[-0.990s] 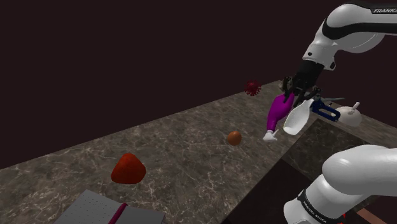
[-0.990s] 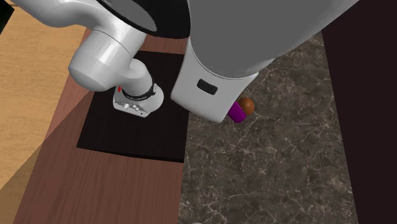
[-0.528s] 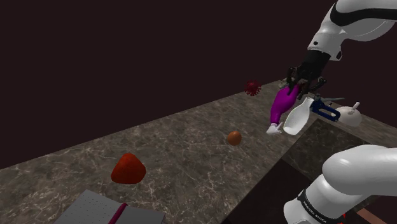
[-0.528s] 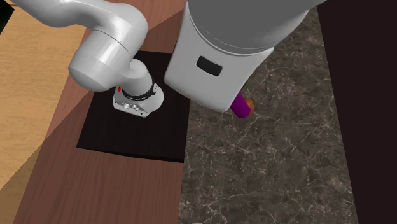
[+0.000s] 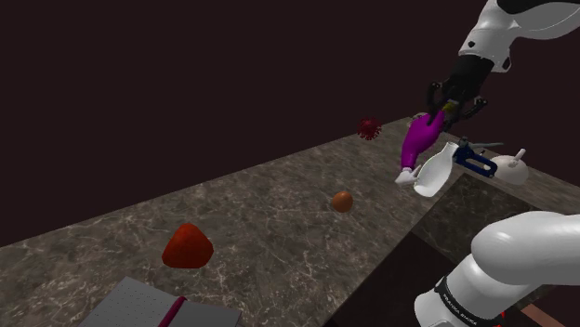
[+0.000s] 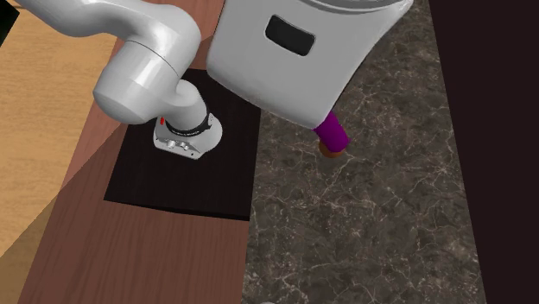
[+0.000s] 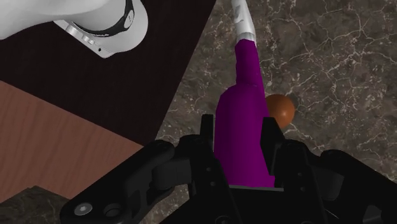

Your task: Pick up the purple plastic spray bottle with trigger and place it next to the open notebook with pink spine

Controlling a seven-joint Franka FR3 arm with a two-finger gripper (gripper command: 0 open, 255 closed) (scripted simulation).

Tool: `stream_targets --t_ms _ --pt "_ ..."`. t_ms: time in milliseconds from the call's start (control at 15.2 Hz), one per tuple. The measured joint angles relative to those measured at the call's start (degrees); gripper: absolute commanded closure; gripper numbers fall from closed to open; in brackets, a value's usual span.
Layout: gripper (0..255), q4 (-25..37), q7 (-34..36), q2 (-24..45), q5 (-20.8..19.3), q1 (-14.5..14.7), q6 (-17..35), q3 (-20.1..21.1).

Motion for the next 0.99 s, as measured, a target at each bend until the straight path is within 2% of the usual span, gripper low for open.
stream_targets --t_ms 396,990 --pt "255 0.56 6.11 1.35 4.53 2.03 2.24 5.54" --pt "255 5.23 17.75 8.49 11.8 5.99 8.57 16.31"
